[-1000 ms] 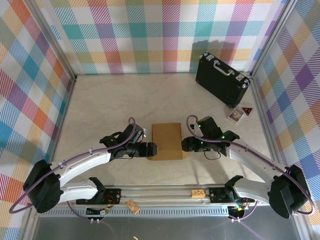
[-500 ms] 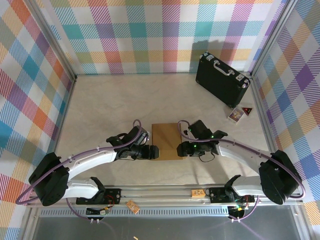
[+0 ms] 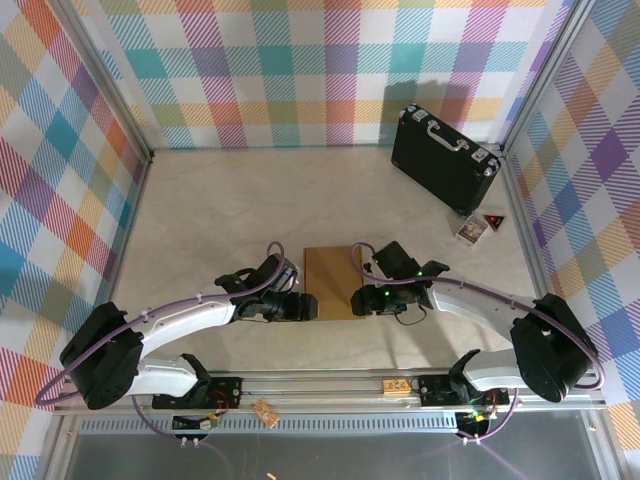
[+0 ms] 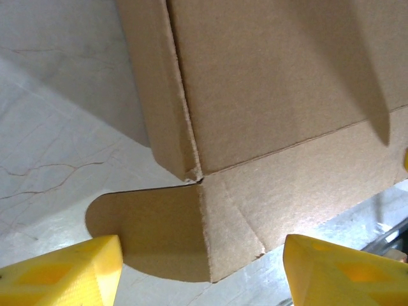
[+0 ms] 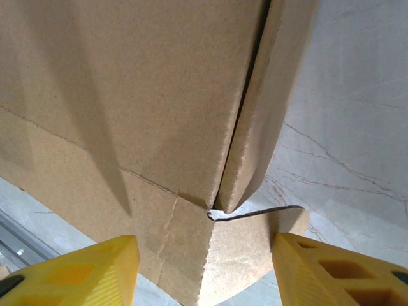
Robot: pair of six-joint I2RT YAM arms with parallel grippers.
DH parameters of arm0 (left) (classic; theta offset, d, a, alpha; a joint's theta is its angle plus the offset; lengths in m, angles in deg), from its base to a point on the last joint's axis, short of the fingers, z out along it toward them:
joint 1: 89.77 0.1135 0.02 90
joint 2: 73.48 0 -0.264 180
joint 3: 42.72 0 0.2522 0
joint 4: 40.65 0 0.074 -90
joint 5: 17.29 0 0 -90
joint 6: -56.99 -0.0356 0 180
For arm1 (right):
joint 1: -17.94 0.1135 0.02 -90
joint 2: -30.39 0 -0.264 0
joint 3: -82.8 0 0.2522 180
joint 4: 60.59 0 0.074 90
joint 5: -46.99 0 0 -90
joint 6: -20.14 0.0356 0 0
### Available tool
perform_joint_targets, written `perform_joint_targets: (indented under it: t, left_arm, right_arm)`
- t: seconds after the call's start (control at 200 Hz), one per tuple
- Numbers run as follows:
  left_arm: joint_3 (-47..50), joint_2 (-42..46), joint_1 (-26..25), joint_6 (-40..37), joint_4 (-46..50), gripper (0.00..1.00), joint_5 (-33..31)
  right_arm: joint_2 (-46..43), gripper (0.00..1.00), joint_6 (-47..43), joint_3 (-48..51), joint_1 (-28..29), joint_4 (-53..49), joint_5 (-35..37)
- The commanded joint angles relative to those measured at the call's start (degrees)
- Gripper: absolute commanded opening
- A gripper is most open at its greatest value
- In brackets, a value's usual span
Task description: Fold the paper box
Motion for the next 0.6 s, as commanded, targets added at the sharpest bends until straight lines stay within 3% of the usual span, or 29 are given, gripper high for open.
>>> perform_joint_targets:
  t: [0.0,0.595]
  left_arm:
    - [0.8,-0.5,-1.1,0.5,-2.2,0.67,2.1]
    - [2.7,0.8,-1.5,2.6,-10.1,0.66,8.7]
  right_arm:
    - [0.4,0.58,0.5,0.1,0.5,0.7,-1.7]
    - [2.1,0.58,0.8,-1.1,1.0,1.2,-6.1]
